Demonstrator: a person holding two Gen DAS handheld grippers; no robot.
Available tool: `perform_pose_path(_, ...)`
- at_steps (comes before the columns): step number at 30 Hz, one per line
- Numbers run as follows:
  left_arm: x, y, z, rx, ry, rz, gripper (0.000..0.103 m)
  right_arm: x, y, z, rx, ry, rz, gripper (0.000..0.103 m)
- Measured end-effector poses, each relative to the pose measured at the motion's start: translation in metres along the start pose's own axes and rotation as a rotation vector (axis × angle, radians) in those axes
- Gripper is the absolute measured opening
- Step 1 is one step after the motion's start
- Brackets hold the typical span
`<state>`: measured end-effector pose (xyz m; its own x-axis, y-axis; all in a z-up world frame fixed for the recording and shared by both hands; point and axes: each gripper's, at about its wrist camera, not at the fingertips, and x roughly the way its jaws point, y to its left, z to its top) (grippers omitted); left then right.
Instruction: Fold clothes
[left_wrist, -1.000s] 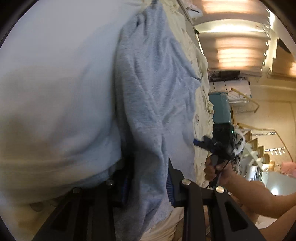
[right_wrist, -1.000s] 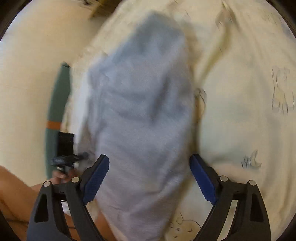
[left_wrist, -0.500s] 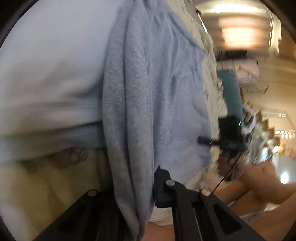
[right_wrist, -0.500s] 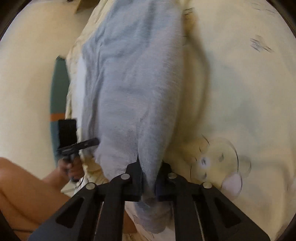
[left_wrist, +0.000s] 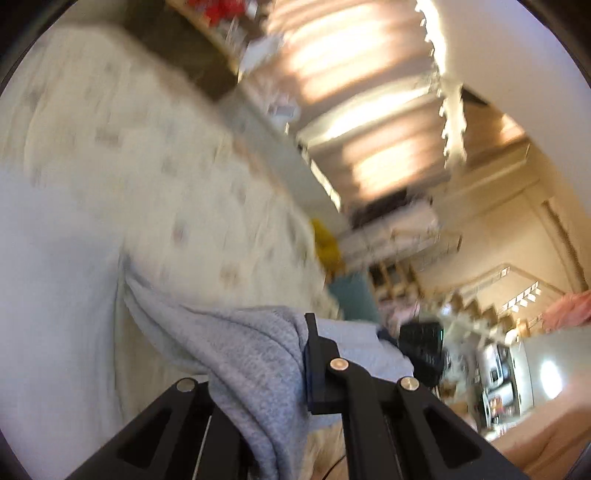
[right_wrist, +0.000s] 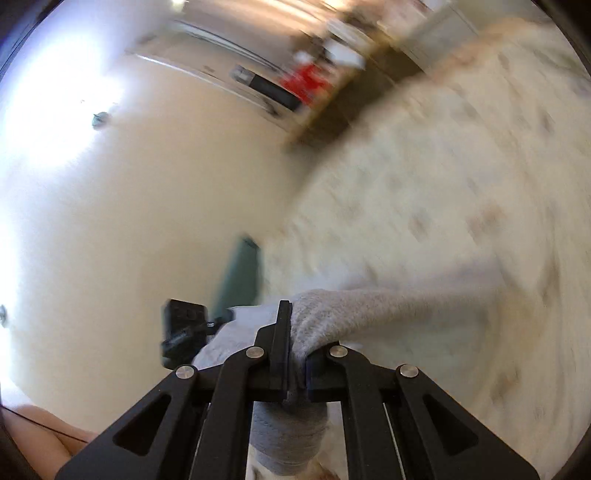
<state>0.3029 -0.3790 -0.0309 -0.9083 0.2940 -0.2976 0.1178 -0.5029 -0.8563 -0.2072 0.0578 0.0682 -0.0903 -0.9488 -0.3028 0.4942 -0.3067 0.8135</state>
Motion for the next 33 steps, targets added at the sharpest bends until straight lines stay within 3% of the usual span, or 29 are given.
perform_pose_path(4, -0.019, -0.03, 0.064, 0.039, -0.079, 0.054, 0.005, 0.036, 0.045, 0.051, -0.091, -0.025, 0.063, 0.005)
perform_pose_path(8, -0.035, -0.034, 0.117, 0.021, -0.099, 0.188, 0.005, 0.077, 0.069, 0.092, -0.137, 0.015, 0.085, 0.005)
perform_pose_path(11, -0.062, -0.029, 0.141, 0.059, -0.109, 0.261, 0.005, 0.118, 0.084, 0.098, -0.15, 0.058, 0.111, 0.005)
perform_pose_path(14, -0.092, -0.026, 0.147, 0.078, -0.127, 0.311, 0.005, 0.156, 0.1, 0.08, -0.209, 0.138, 0.134, 0.005)
perform_pose_path(20, -0.165, 0.028, 0.076, 0.055, -0.085, 0.41, 0.006, 0.224, 0.087, -0.011, -0.172, 0.316, 0.193, 0.005)
perform_pose_path(24, -0.177, 0.127, -0.009, -0.075, 0.021, 0.539, 0.006, 0.275, 0.032, -0.111, -0.051, 0.493, 0.151, 0.005)
perform_pose_path(28, -0.173, 0.249, -0.104, -0.304, 0.162, 0.672, 0.007, 0.322, -0.041, -0.225, 0.088, 0.695, 0.04, 0.006)
perform_pose_path(31, -0.186, 0.274, -0.142, -0.372, 0.086, 0.64, 0.013, 0.323, -0.078, -0.267, 0.221, 0.713, 0.002, 0.01)
perform_pose_path(33, -0.193, 0.274, -0.152, -0.383, 0.055, 0.615, 0.015, 0.312, -0.092, -0.274, 0.307, 0.675, 0.007, 0.011)
